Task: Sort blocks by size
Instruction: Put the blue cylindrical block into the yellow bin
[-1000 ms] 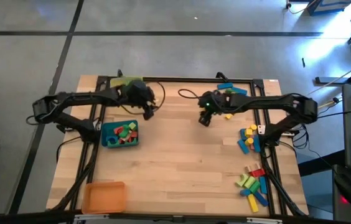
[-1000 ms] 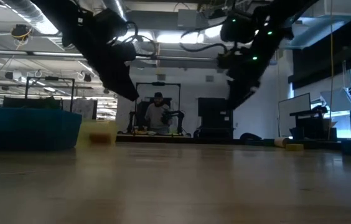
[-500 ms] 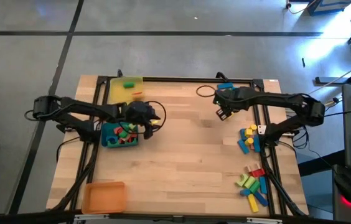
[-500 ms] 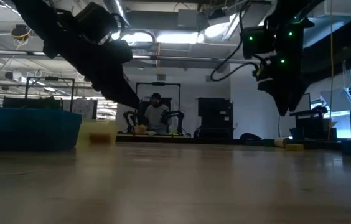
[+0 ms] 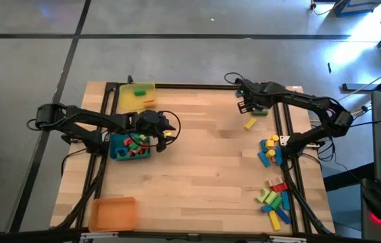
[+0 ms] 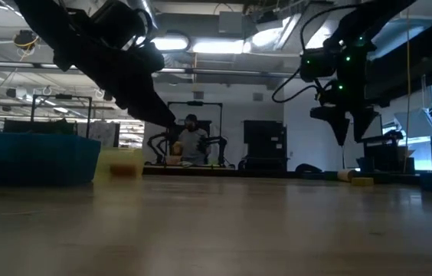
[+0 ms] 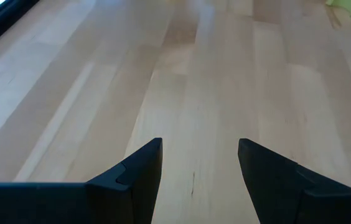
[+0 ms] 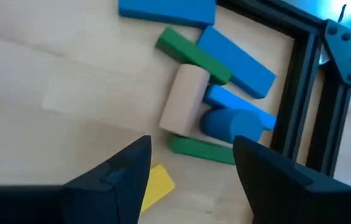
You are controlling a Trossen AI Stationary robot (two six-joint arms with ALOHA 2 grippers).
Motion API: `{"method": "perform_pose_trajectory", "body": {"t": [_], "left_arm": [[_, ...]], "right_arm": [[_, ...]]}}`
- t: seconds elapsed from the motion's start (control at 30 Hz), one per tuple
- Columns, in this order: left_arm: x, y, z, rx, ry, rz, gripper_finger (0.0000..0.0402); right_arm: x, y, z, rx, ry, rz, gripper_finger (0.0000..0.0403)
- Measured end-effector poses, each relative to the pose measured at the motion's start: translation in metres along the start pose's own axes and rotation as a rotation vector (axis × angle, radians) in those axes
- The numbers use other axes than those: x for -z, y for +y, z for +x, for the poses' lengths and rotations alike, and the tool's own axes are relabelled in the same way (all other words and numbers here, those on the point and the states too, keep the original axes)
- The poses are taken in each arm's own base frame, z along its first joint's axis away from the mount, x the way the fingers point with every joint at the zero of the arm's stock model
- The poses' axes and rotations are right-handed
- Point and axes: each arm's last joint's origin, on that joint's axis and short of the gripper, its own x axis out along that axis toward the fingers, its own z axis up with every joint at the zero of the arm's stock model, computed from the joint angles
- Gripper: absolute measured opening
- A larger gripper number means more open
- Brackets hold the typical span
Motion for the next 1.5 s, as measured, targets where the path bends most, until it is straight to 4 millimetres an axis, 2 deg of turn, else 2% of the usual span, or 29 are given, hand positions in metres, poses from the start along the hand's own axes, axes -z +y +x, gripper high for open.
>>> {"method": "perform_pose_trajectory", "body": {"t": [0.3, 0.67, 0.93, 1.17, 1.4, 1.5], "left_arm": [[-0.001, 0.000, 0.000, 0.000, -0.012, -0.012, 0.0196], [-0.001, 0.000, 0.000, 0.001, -0.010, -0.015, 0.0196], [-0.001, 0.000, 0.000, 0.001, -0.010, 0.004, 0.0196], [-0.001, 0.000, 0.000, 0.001, -0.010, 0.004, 0.0196], [-0.001, 0.000, 0.000, 0.001, -0.010, 0.003, 0.0196], [-0.001, 0.000, 0.000, 0.001, -0.011, 0.001, 0.0196]], "right_arm": [[-0.017, -0.019, 0.029, 0.076, 0.055, 0.076, 0.0229], [-0.020, -0.023, 0.066, 0.110, 0.210, 0.069, 0.0229], [-0.018, -0.021, 0.071, 0.100, 0.252, 0.040, 0.0218], [-0.018, -0.021, 0.071, 0.097, 0.247, 0.008, 0.0131], [-0.018, -0.020, 0.070, 0.092, 0.245, -0.042, 0.0131], [-0.022, -0.021, 0.064, 0.079, 0.227, -0.045, 0.0131]]}}
